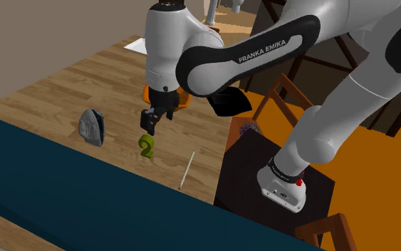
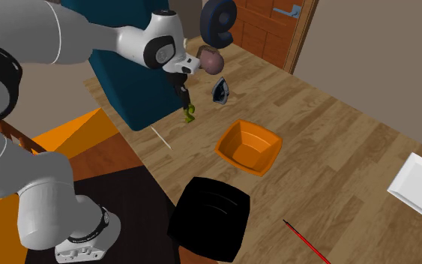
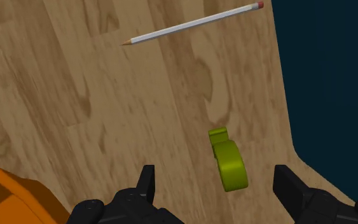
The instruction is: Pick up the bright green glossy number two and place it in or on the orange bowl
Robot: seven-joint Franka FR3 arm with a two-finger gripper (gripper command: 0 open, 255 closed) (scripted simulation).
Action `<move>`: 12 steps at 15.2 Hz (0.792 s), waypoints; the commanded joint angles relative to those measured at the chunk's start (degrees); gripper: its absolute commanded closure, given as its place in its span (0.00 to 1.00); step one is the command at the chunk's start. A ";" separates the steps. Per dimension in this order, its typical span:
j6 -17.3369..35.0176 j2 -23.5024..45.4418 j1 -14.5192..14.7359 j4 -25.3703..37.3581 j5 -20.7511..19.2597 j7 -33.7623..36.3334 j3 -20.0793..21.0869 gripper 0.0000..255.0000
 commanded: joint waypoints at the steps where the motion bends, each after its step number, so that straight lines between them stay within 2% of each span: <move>1: 1.35 4.22 0.57 2.30 -2.83 2.99 1.53 0.00; 9: 6.74 8.60 1.01 0.57 -5.96 5.47 1.79 0.00; 12: 7.15 8.89 1.03 0.39 -6.17 5.62 1.77 0.00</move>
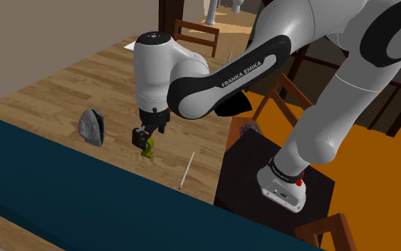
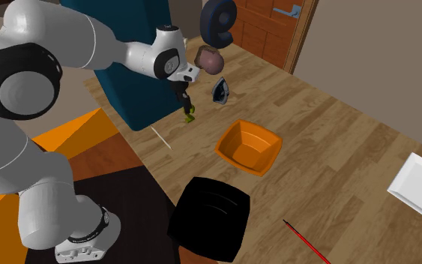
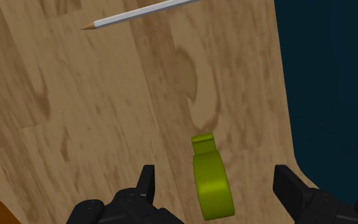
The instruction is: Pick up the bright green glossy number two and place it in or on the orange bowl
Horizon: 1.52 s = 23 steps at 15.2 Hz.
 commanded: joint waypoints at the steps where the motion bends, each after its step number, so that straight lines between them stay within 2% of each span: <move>1: 0.18 0.09 0.00 -0.08 -0.08 0.05 -0.01 0.00; 5: 0.17 0.09 0.00 -0.08 -0.08 0.04 -0.01 0.00; 6: 0.17 0.09 0.00 -0.08 -0.08 0.04 -0.01 1.00; 15: 0.18 0.09 0.00 -0.08 -0.08 0.05 -0.01 1.00; 23: -5.69 -3.31 -0.21 2.96 2.37 -1.85 -0.02 1.00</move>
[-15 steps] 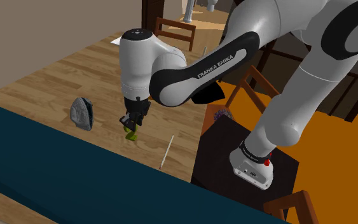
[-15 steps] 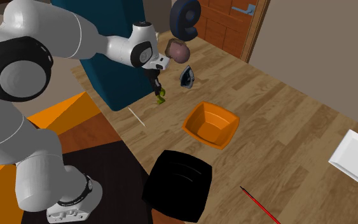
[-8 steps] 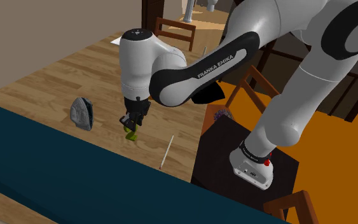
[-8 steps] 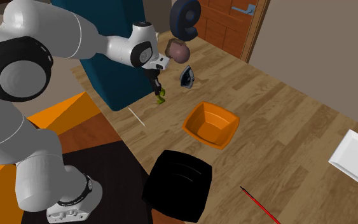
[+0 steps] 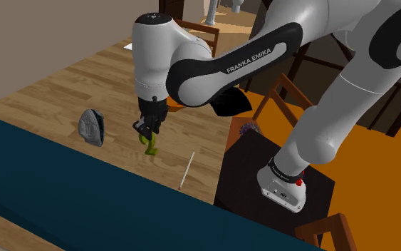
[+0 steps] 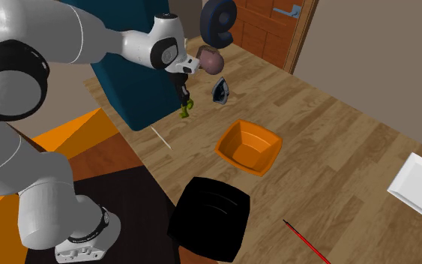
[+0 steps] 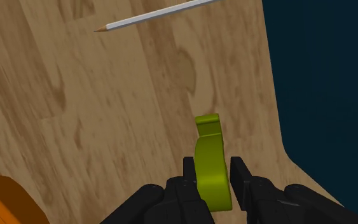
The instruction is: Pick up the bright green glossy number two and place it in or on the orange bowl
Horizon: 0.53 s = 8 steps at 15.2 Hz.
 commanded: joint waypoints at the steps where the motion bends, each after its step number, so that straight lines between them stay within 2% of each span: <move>1: -1.55 -0.85 -0.01 0.82 0.57 -0.38 0.00 1.00; 8: -6.79 -3.01 -0.11 4.22 1.92 -1.51 -0.23 1.00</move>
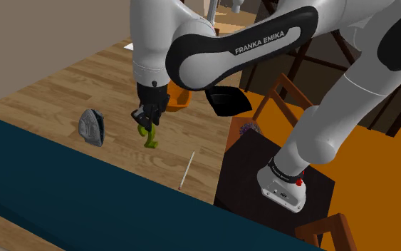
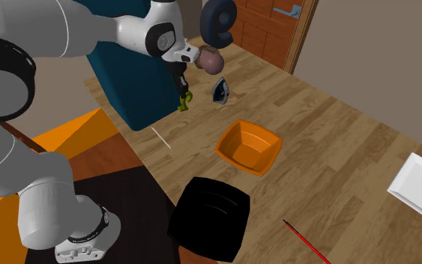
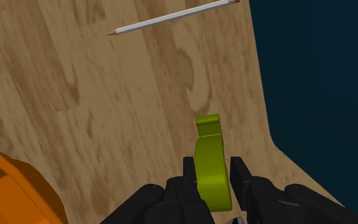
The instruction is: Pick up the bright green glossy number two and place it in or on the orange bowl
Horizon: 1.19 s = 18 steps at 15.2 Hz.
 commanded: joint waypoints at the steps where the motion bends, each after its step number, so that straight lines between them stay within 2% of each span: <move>1: -1.58 -0.62 -0.08 1.03 0.37 -0.42 -0.14 1.00; 14: -11.07 -2.62 -0.26 8.80 1.46 -1.49 -0.58 1.00; 18: -12.06 -2.30 -2.69 10.13 1.21 -6.80 -3.56 1.00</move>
